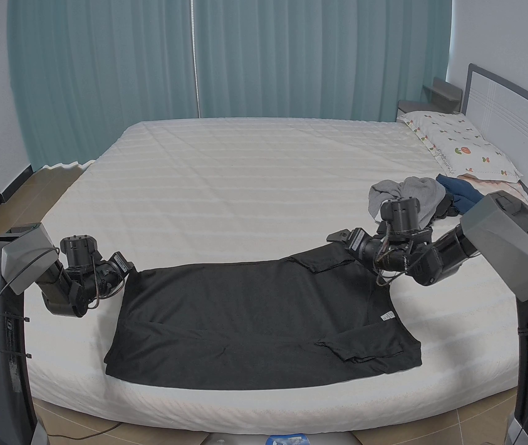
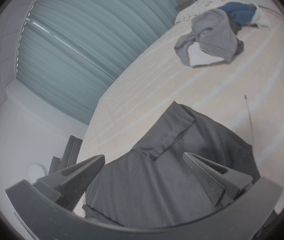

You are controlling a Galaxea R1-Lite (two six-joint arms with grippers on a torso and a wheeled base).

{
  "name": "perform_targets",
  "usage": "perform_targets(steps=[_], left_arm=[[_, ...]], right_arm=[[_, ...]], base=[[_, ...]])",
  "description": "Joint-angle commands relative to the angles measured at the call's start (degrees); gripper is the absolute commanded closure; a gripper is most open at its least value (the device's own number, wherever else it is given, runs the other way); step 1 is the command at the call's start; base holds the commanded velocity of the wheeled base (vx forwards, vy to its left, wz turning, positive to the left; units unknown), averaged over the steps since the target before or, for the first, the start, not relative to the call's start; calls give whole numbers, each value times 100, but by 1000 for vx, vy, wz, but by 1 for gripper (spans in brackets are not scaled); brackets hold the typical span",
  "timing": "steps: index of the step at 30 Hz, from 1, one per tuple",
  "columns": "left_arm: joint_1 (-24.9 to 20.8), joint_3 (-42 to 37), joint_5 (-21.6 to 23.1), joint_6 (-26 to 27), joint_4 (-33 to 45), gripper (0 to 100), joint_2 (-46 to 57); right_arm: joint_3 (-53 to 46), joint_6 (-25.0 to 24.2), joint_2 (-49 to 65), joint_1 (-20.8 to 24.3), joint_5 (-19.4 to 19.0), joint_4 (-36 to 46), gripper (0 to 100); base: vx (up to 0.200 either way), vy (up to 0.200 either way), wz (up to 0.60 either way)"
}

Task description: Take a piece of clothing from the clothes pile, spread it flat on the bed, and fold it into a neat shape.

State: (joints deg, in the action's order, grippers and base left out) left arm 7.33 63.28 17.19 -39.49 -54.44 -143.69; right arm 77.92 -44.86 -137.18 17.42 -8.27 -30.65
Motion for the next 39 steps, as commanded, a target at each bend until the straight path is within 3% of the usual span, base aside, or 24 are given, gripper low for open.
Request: perform_targets(steps=[1,10,24,28,31,39], left_arm=[[-3,-158,-5,-15,-22,100,25],[-3,-167,-5,-15,-22,100,17],[-3,-220,-5,-15,-22,100,17],[-12,-246,-5,-15,-22,100,17],[-12,-255,-5,-15,-22,100,25],[-12,-334,-5,-24,-22,100,78]], right_arm=[[1445,153,-1030,464,642,947,0],[2245,153,-1531,376,870,1597,0],[3607,74,-2550,192,1178,1483,0],[3667,-172,-2735,218,1284,727,0],[3667,-93,-2700,236,1178,-609,0],[3667,127,-2050,-2,800,-1295,0]], base=[[0,0,0],[0,0,0],[0,0,0],[0,0,0],[0,0,0],[0,0,0]])
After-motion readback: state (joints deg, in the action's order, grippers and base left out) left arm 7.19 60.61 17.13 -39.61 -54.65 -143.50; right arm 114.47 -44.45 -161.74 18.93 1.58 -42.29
